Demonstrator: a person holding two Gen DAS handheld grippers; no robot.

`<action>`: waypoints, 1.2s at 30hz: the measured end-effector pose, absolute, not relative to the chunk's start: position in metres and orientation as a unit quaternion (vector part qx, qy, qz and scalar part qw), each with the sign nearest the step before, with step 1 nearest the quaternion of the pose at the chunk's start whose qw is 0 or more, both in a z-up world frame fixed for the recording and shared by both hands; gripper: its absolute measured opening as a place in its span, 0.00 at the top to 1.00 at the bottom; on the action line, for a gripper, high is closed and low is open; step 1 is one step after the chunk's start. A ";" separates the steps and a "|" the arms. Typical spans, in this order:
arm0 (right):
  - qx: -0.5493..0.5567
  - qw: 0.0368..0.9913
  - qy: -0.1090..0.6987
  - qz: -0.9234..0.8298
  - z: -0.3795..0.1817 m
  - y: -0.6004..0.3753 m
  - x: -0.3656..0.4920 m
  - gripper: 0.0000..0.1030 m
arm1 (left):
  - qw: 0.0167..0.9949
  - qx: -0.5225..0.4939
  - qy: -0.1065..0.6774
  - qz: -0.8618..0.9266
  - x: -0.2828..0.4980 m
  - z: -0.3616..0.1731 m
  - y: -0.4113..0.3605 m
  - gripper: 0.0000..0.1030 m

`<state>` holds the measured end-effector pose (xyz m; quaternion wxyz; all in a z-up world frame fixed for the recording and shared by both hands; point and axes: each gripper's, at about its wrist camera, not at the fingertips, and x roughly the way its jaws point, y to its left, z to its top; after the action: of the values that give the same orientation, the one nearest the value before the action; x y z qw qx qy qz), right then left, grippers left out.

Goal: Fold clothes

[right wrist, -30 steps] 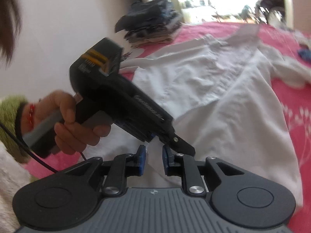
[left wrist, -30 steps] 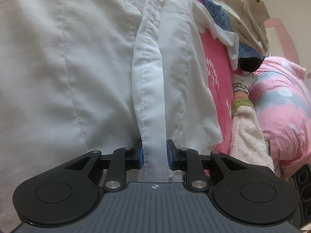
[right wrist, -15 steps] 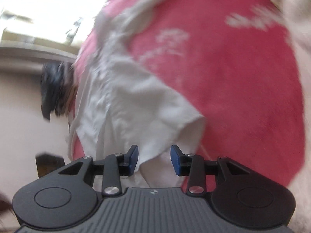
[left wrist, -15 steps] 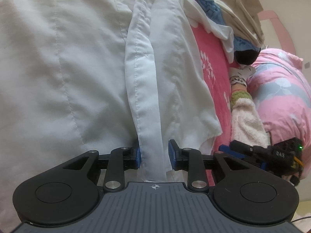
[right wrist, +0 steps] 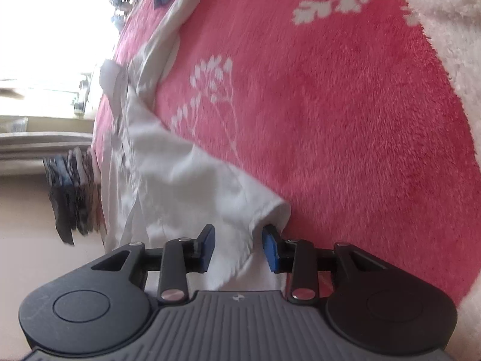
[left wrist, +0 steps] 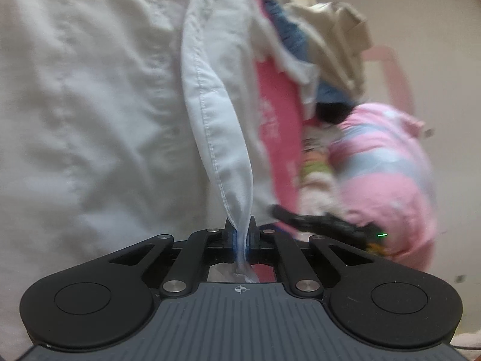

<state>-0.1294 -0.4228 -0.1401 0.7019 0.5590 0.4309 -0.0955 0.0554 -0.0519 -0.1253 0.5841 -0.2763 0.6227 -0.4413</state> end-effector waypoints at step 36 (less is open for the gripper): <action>0.232 0.832 0.494 -0.093 -0.010 -0.422 -0.114 0.59 | 0.563 -0.076 0.637 -0.521 -0.037 -0.150 -0.118 0.98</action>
<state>-0.1142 -0.4216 -0.0095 0.8324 0.2322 0.4944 -0.0935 -0.0370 -0.1182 -0.1503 0.5625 -0.0759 0.6374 -0.5210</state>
